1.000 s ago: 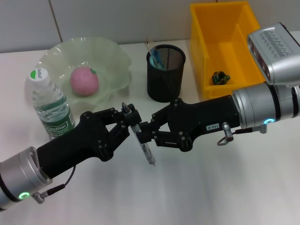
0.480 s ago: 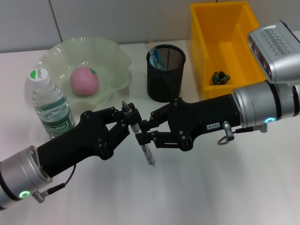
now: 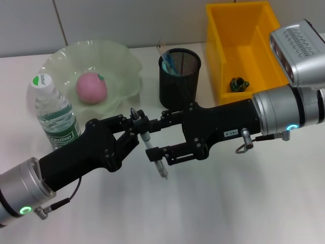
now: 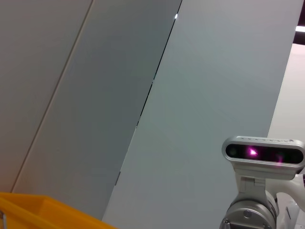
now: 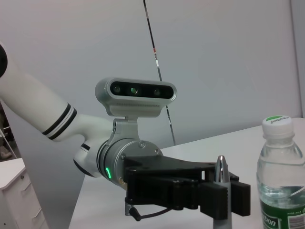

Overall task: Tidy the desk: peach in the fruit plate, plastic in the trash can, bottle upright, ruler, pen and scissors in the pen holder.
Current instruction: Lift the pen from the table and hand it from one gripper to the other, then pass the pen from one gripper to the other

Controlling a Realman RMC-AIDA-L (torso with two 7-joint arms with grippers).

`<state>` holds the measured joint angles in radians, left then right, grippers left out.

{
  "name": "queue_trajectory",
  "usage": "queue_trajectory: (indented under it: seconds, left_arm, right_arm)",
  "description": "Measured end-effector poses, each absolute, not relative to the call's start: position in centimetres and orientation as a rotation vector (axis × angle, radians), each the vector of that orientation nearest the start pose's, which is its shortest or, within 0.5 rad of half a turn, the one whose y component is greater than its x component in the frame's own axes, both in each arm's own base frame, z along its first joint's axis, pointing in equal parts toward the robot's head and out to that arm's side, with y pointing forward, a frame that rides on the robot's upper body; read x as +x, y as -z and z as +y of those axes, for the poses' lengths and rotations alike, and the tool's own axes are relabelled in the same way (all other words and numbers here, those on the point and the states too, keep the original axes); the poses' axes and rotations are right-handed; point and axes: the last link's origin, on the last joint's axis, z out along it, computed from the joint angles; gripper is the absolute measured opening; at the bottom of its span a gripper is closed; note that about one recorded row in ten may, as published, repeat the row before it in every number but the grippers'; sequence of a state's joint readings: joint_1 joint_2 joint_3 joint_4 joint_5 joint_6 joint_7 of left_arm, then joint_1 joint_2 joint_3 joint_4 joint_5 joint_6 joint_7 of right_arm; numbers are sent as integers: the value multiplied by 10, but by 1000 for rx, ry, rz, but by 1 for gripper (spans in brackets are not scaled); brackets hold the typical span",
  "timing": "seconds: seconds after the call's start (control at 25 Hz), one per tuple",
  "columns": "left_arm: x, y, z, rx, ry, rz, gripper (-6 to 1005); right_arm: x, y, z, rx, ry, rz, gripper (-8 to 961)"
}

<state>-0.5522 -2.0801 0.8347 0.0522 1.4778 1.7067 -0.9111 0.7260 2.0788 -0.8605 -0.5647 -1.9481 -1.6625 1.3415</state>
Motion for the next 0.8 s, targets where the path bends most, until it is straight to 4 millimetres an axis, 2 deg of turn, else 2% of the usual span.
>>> queue_trajectory:
  seconds: [0.4, 0.56, 0.8]
  left_arm:
    - [-236, 54, 277, -2477, 1411, -606, 153]
    - [-236, 53, 277, -2468, 1413, -609, 155]
    - [-238, 50, 274, -2344, 1504, -700, 157]
  right_arm:
    - [185, 31, 341, -3046, -805, 315, 678]
    - [189, 31, 339, -3033, -814, 316, 678]
    - [206, 22, 330, -2924, -907, 325, 677]
